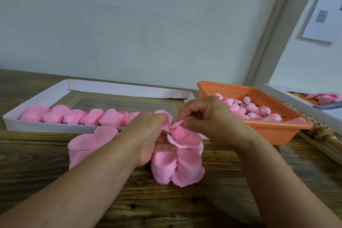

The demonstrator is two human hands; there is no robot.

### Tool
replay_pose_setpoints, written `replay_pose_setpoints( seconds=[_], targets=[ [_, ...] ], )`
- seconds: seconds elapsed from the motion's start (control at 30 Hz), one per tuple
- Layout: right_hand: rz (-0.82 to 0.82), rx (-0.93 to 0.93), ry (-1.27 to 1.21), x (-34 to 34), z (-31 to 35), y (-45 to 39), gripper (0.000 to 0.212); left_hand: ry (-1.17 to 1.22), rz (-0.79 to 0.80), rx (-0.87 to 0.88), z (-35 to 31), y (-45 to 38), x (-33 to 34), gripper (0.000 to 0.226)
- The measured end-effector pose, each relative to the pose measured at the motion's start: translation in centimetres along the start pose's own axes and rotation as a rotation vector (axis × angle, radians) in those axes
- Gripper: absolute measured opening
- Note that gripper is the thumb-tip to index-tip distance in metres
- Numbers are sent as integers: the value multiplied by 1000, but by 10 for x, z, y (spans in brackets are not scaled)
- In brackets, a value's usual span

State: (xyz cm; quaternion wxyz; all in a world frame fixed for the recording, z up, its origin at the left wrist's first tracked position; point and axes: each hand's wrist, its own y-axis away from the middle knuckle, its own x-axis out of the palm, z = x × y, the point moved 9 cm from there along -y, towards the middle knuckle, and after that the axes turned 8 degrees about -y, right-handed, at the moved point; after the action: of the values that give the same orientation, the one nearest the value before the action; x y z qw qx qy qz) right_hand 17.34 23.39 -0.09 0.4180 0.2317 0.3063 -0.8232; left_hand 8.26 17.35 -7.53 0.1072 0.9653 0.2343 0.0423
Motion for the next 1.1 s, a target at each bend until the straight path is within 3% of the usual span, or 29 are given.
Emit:
replay_pose_setpoints(
  seconds=[0.2,0.3,0.4,0.5,0.63,0.77,1.1],
  targets=[
    [-46,-5,31,-2,0,-1,22,-32,-23,48,-1,-1,2,14],
    [-92,-27,-30,-6,1,-2,22,-6,-99,70,0,-2,-4,6],
    [-155,-50,-85,-11,2,-2,19,-2,-199,95,0,-6,-14,16],
    [-254,-31,-111,-20,-1,-1,17,116,-184,98,3,-4,-10,16],
    [-334,-15,-137,-25,1,2,32,264,-148,90,4,-2,0,7],
    [-326,-39,-103,-23,5,2,35,231,-220,154,3,0,-5,18],
    [-129,-58,46,-6,11,-1,20,46,-332,155,3,2,-16,14]
  ],
)
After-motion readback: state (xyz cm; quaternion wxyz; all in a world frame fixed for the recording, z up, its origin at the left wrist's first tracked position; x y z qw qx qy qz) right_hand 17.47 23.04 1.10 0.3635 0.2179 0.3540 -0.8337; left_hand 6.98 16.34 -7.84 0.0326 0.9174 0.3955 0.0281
